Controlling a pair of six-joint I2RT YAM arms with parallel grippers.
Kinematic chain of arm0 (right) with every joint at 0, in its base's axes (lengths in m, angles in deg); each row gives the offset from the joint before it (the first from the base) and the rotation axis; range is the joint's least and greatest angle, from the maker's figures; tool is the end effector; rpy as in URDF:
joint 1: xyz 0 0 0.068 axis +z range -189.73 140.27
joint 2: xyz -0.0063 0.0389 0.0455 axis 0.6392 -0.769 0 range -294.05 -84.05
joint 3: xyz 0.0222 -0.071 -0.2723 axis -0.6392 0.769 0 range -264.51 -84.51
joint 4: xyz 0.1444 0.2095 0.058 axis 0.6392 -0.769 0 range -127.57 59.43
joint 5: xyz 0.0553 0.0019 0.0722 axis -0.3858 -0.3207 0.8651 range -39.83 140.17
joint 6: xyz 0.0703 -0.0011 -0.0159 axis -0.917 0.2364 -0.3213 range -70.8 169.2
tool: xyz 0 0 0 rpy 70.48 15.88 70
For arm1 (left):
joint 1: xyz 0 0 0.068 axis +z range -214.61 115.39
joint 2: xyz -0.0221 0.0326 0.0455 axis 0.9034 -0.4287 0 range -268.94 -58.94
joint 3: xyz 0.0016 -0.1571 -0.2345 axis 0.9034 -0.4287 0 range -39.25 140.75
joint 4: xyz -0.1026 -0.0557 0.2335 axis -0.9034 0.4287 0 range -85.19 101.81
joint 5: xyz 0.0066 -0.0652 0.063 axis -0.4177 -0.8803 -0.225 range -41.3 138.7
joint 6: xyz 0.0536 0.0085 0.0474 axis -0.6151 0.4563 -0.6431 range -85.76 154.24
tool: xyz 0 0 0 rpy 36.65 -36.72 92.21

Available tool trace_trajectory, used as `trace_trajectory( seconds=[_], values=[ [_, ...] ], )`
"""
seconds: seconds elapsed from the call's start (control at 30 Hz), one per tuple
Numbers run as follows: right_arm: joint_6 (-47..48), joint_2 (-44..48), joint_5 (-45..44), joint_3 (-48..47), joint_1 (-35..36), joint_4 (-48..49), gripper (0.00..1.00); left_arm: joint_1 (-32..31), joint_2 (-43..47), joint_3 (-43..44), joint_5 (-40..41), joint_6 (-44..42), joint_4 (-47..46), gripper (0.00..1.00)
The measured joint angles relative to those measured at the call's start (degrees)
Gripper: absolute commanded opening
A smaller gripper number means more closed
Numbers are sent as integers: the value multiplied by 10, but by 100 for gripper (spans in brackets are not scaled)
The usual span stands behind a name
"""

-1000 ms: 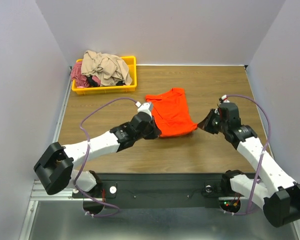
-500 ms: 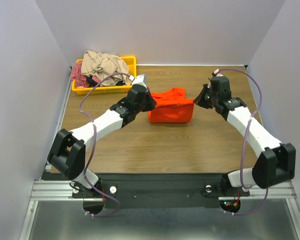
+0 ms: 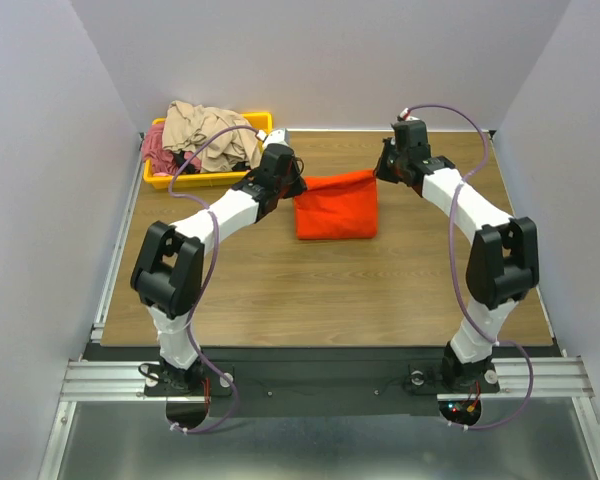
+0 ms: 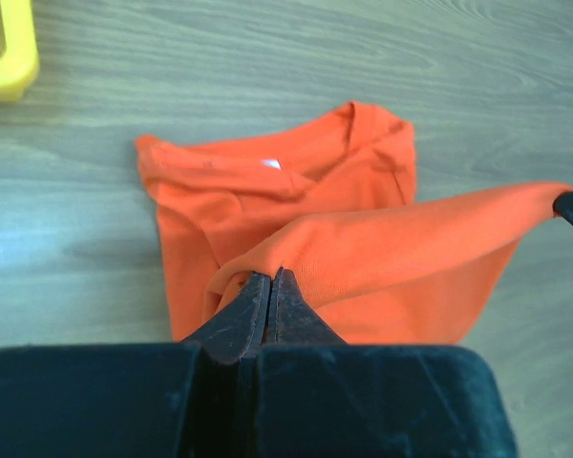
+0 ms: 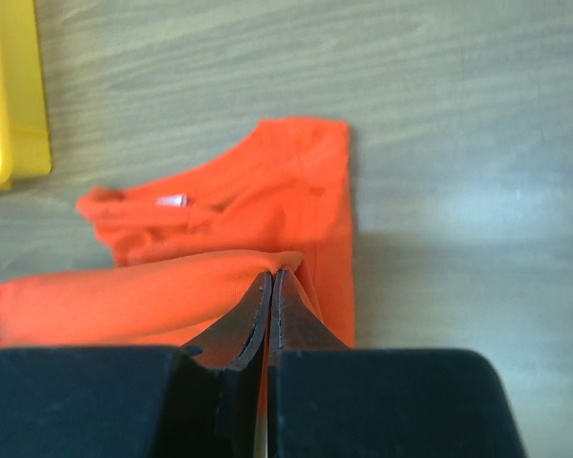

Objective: Fold and stack the t-shirts
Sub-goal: Fold the long partially folded tshirt into a neat square

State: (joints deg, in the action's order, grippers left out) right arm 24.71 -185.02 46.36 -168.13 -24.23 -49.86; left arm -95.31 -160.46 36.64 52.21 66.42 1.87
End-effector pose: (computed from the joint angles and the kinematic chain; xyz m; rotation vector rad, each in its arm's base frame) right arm 0.4158 0.1113 0.2869 0.2114 2.2164 0.3130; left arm 0.3839 -0.2236 0.2786 -0.0675 2.0238 -0.6501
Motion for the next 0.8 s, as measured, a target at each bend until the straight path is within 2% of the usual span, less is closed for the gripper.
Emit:
trace_trajectory(
  seconds=[0.13,0.37,0.4,0.47,0.5,0.53,0.57,0.6,0.63,0.8],
  values=[
    [17,-77,-11,-61,0,12,0,8,-55,41,23,-2,-3,0],
    [37,-179,-22,-109,0,45,2,16,-134,98,50,-5,-5,0],
    [38,-193,-22,-116,0,50,8,18,-145,109,52,-7,-4,5],
    [40,-211,-22,-122,0,57,54,21,-161,129,55,-10,2,28],
    [38,-222,-21,-125,0,61,84,24,-173,145,56,-16,6,54],
    [43,-228,-22,-127,0,62,100,26,-177,152,59,-16,8,61],
    [39,-229,-22,-127,0,63,100,28,-180,156,61,-20,9,69],
    [44,-231,-21,-127,0,63,100,30,-180,158,62,-22,9,80],
    [43,-231,-22,-127,0,63,100,31,-180,159,63,-22,11,85],
    [43,-218,-5,-119,-1,70,100,36,-174,158,63,-31,12,93]
  ],
)
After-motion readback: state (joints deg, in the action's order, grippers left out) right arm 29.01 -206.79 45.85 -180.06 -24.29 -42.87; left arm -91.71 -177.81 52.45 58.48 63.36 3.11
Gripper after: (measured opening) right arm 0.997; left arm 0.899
